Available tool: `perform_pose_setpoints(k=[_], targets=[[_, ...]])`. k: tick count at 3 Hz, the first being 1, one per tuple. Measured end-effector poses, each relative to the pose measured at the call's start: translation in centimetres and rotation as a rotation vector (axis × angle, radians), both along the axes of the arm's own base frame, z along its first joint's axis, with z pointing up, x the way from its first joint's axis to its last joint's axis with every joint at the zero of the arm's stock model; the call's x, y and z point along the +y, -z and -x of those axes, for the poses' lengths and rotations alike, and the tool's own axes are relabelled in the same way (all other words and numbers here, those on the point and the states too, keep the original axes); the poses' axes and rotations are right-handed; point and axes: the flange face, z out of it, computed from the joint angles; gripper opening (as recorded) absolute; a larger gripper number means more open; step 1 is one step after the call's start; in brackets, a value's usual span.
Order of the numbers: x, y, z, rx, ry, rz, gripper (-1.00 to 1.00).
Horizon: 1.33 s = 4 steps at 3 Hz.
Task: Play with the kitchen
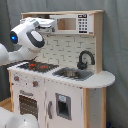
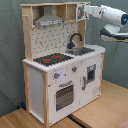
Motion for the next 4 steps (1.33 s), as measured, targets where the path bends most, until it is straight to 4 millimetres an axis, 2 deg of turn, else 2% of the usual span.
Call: perform_pose_setpoints(k=[4], targets=[[6.9,-0.6,0.3,-0.121,0.029,-0.157,1.00]])
